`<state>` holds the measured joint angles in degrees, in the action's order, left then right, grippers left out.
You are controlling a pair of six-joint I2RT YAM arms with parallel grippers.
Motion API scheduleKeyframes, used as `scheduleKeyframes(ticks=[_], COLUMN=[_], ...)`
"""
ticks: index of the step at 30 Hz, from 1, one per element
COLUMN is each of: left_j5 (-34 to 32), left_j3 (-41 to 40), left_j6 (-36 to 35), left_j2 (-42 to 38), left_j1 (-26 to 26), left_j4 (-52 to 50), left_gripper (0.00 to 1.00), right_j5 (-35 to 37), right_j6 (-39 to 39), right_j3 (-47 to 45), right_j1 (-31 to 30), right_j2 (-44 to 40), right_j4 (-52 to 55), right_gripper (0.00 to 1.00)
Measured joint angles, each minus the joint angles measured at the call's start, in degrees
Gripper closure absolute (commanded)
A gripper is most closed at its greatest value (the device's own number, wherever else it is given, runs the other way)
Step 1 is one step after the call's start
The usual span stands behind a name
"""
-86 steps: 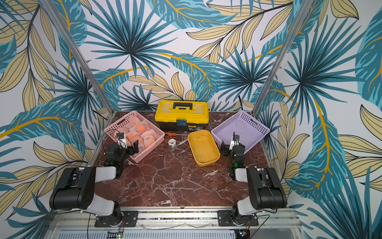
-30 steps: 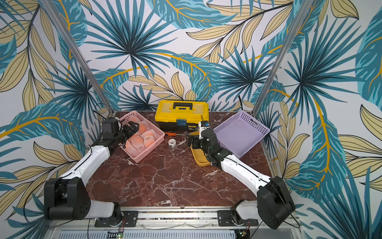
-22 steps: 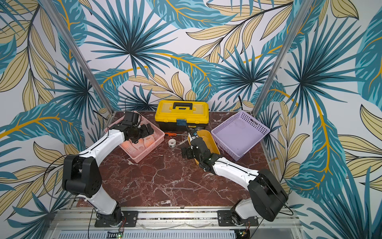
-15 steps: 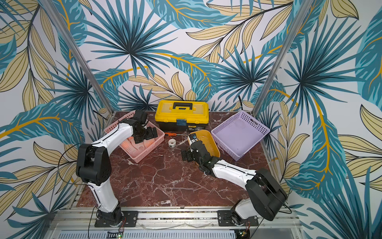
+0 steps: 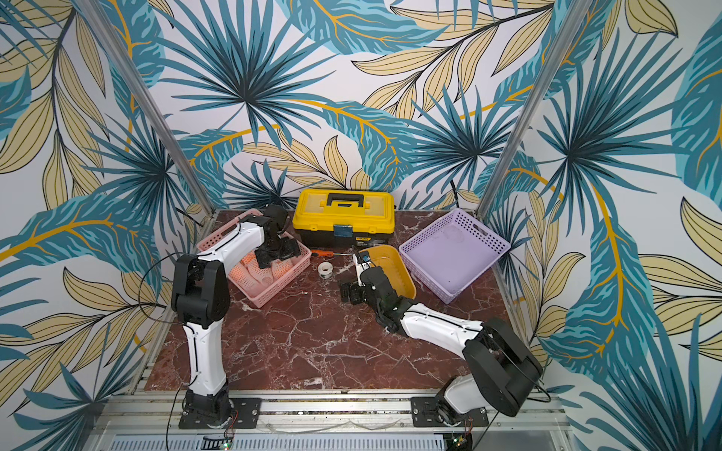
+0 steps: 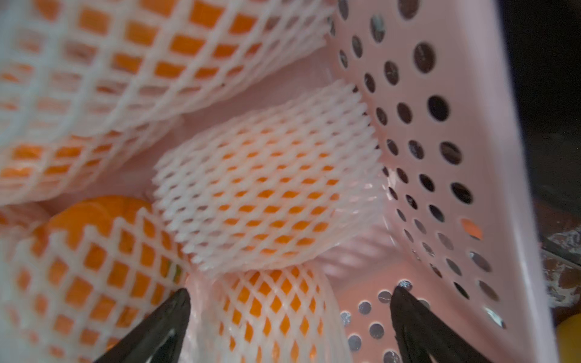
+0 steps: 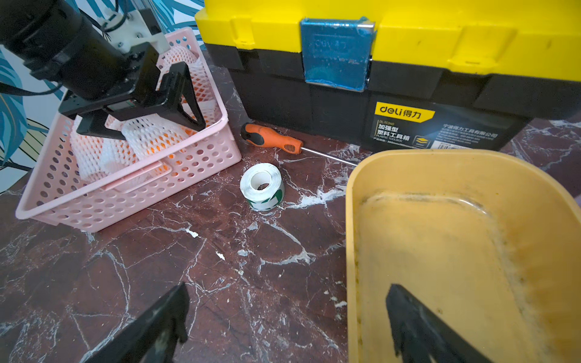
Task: Remove foam nets from oranges
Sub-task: Pick up the orange from the basket.
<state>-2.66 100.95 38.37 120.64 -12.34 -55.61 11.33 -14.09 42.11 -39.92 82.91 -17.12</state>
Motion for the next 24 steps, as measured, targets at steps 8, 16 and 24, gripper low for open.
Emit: scheduleKeyframes(ticks=[8,16,24], left_j5=[-1.6,-1.4,-1.9], left_j3=[-1.5,-1.6,-1.6], left_j6=[1.1,1.7,2.9], left_j2=[-0.1,1.0,2.1], left_j1=[-0.7,-1.5,-1.5], left_j4=[-0.6,-0.9,-0.8], left_gripper=[0.09,0.18,0.36], right_j5=[0.3,1.0,2.4], right_j6=[0.0,0.0,0.0], right_j3=[-0.7,-0.8,-1.1], right_j1=[-0.4,-0.7,-0.7], right_j2=[0.0,0.0,0.0], right_j4=[-1.1,-1.6,-2.1], right_gripper=[0.00,0.00,0.00])
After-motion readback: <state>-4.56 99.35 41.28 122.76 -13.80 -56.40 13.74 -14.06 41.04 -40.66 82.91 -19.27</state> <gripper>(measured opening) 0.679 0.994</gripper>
